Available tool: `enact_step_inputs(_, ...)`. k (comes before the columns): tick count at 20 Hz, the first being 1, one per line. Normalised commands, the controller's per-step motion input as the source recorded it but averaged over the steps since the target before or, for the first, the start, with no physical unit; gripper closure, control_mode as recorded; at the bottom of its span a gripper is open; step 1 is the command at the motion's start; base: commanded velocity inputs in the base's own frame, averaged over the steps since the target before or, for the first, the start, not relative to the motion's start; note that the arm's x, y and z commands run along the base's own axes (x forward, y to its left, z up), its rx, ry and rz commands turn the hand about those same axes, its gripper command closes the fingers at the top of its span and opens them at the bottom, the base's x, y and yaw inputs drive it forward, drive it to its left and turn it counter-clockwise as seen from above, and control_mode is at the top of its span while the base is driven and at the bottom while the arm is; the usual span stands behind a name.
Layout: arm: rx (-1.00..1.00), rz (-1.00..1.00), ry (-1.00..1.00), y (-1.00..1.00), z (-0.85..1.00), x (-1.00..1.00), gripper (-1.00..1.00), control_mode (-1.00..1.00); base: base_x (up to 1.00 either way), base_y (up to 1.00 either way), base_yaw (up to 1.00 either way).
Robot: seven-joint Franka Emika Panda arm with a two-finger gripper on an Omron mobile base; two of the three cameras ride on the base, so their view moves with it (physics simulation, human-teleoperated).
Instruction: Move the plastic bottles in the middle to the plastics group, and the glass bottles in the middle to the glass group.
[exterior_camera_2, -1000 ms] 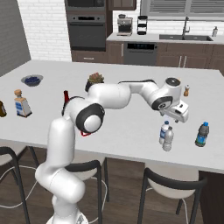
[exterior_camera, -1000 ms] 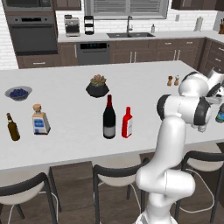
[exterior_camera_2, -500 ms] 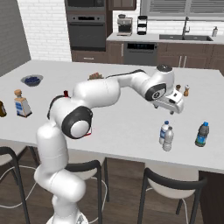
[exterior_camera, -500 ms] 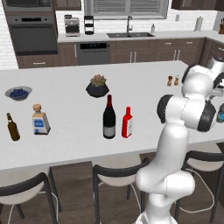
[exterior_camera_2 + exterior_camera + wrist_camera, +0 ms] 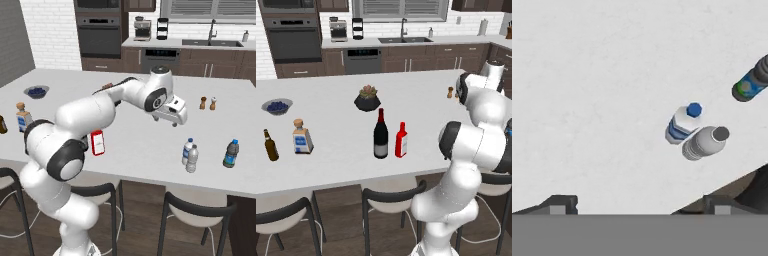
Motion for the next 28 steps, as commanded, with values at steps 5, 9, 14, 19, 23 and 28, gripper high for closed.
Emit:
enact_step_inputs(5, -0.04, 0.21, 0.0, 1.0, 0.0, -0.35, -1.0, -1.0, 0.0, 0.0, 0.0)
enact_step_inputs(9, -0.01, 0.23, 0.0, 0.97, 0.0, -0.19, -1.0, -1.0, 0.0, 0.0, 0.0)
enact_step_inputs(14, -0.02, 0.2, 0.0, 0.99, 0.0, -0.2, -1.0, -1.0, 0.0, 0.0, 0.0)
enact_step_inputs(19, 0.0, 0.12, 0.0, 0.86, 0.06, -0.18, -1.0, -1.0, 0.0, 0.0, 0.0)
enact_step_inputs(23, 0.0, 0.05, 0.0, 0.68, 0.08, -0.07, -1.0, -1.0, 0.0, 0.0, 0.0)
enact_step_inputs(28, 0.0, 0.0, -0.02, 0.43, 0.17, -0.09, -1.0, -1.0, 0.0, 0.0, 0.0)
